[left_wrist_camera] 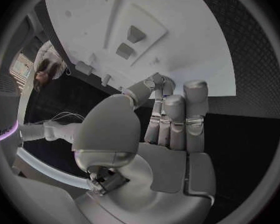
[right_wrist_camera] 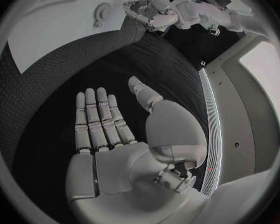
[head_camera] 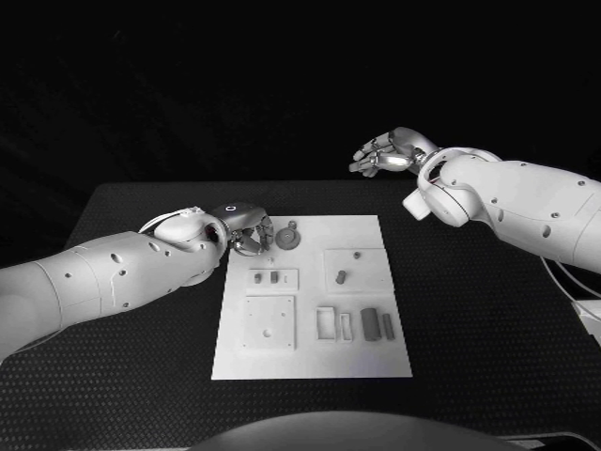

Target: Assemble the parts on the task board

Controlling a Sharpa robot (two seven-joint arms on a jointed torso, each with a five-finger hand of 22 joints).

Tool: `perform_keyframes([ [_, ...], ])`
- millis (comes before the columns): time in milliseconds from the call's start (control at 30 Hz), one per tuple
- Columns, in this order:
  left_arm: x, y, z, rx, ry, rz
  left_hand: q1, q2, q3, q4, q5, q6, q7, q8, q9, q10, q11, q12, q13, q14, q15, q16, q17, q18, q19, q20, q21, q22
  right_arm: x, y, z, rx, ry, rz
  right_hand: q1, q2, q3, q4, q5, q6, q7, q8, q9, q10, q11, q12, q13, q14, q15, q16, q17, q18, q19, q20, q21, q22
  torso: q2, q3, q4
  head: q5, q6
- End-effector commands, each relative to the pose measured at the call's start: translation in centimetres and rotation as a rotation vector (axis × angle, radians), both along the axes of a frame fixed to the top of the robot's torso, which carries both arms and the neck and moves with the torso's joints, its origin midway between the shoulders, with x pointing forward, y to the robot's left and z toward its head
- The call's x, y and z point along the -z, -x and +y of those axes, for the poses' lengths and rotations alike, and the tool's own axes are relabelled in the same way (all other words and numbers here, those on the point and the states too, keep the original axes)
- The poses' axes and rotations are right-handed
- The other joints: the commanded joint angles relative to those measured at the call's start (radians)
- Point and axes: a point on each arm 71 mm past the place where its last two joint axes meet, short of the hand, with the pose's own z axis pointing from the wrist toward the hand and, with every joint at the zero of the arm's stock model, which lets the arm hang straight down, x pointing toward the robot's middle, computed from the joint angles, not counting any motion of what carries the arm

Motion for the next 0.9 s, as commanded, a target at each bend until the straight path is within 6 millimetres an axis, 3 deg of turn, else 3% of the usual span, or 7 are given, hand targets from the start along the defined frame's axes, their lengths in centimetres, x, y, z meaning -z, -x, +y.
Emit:
perform_keyframes([
  [33,0.26,0.14,-0.16,0.011,-0.025,0.026,-0.013,0.001,0.003,0.002,0.002,0.008,0.002,0.003,0.001,0.017,0.012,-0.006,0.001,-0.002,-0.008,0.007,-0.002,0.109,0.000,-0.005,-0.001,0.002,-0.04,0.01,0.03,-0.011,0.001,-0.002,0.004,0.005,-0.007,0.000,-0.003,-0.005,0.026,0.007,-0.002,0.005,0.000,0.004,-0.001,-0.005,0.001,-0.007,-0.001,0.019,0.000,0.007,-0.007,0.002,0.000,0.0005,0.0005,-0.002,-0.002],
  [900,1.17,0.95,-0.81,0.046,-0.057,0.055,-0.013,0.001,0.004,0.003,0.003,0.008,0.002,0.003,0.000,0.018,0.012,-0.007,0.001,-0.002,-0.008,0.007,-0.004,0.108,-0.001,-0.006,-0.002,0.002,-0.04,0.01,0.04,-0.011,0.001,-0.002,0.004,0.005,-0.007,0.000,-0.003,-0.005,0.026,0.007,-0.002,0.005,0.000,0.005,-0.003,-0.005,0.001,-0.007,-0.001,0.019,0.000,0.007,-0.007,0.002,0.000,0.0004,-0.0001,-0.003,-0.007],
])
